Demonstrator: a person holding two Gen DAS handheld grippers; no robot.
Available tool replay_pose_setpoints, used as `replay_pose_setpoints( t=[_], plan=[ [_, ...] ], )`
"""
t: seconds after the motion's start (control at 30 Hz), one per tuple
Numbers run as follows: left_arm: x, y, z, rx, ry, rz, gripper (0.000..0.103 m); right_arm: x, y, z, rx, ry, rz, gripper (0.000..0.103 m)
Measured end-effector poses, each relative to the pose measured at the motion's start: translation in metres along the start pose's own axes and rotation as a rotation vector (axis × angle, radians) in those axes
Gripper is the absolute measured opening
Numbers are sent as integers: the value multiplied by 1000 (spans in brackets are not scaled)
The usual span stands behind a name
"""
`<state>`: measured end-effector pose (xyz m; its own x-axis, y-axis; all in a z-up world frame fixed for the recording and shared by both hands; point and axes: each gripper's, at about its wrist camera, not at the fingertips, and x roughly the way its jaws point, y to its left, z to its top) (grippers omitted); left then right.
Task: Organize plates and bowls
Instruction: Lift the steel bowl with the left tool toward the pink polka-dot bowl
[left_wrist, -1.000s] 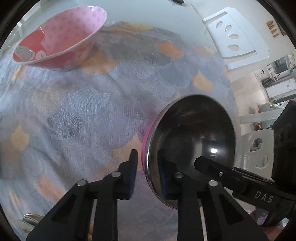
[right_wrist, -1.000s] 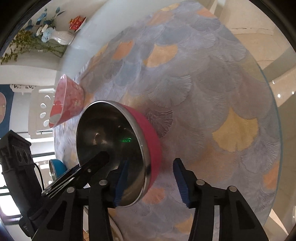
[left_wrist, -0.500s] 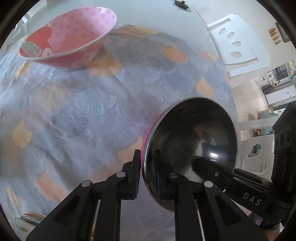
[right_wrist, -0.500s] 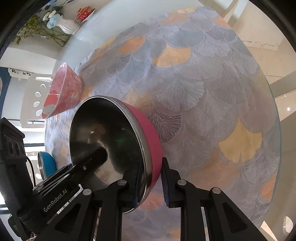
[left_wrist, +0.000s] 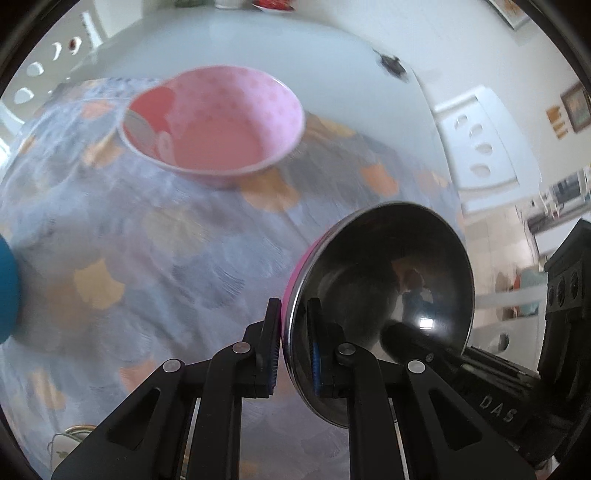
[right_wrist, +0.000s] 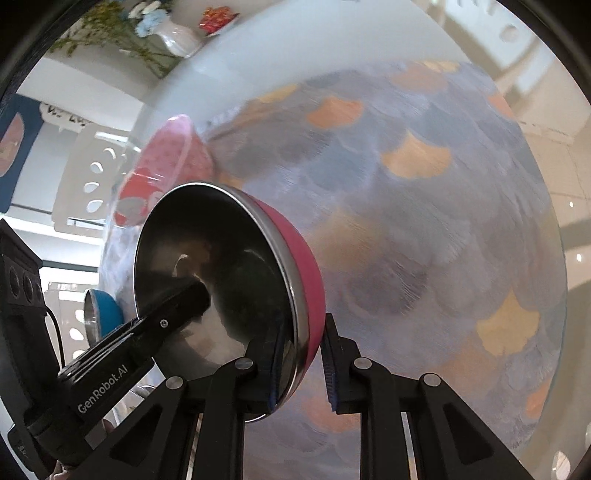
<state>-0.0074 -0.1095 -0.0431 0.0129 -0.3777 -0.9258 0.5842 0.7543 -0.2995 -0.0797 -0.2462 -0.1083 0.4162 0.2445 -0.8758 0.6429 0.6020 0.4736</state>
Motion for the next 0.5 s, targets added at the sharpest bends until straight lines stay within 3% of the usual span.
replay_pose_setpoints(
  t=[0.5],
  plan=[
    [-51,19,50,-70,-153,3,13,-35,75,64,-161,-98,37,18]
  ],
)
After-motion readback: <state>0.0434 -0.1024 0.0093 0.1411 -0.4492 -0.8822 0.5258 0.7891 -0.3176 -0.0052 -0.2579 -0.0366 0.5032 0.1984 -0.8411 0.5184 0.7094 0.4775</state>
